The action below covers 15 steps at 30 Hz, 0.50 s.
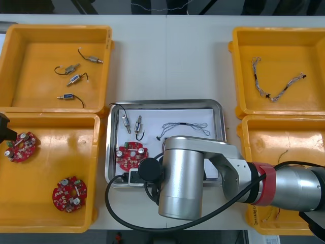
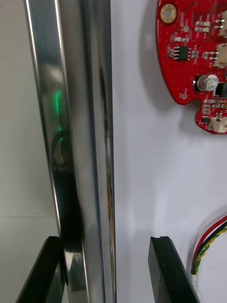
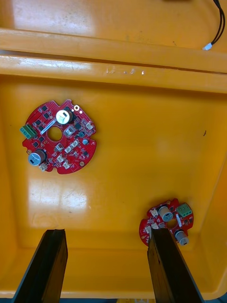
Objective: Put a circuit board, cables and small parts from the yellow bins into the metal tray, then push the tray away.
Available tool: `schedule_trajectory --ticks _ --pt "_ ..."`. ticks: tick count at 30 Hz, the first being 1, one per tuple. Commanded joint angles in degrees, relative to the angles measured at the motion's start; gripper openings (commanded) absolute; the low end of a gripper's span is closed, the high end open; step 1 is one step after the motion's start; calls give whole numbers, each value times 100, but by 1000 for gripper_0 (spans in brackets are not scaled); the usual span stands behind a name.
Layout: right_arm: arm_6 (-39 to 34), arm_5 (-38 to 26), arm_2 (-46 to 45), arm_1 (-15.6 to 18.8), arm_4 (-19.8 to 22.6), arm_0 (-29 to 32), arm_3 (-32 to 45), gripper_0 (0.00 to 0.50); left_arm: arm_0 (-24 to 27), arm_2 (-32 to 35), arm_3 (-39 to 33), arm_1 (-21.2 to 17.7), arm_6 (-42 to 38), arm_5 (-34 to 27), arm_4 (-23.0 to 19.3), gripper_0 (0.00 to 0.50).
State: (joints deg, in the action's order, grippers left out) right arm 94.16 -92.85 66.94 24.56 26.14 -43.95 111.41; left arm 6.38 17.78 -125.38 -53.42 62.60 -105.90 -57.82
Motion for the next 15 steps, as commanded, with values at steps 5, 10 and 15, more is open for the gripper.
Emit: schedule_trajectory --ticks 5,10,15 --pt "15 47 65 -154 -118 62 73 80 4 -64 -57 -248 552 52 60 500" --pt "-12 56 65 -162 -249 62 73 43 4 -64 -57 -248 552 52 60 500" --pt "-29 56 65 -154 -487 53 73 25 4 -64 -57 -248 552 52 60 500"
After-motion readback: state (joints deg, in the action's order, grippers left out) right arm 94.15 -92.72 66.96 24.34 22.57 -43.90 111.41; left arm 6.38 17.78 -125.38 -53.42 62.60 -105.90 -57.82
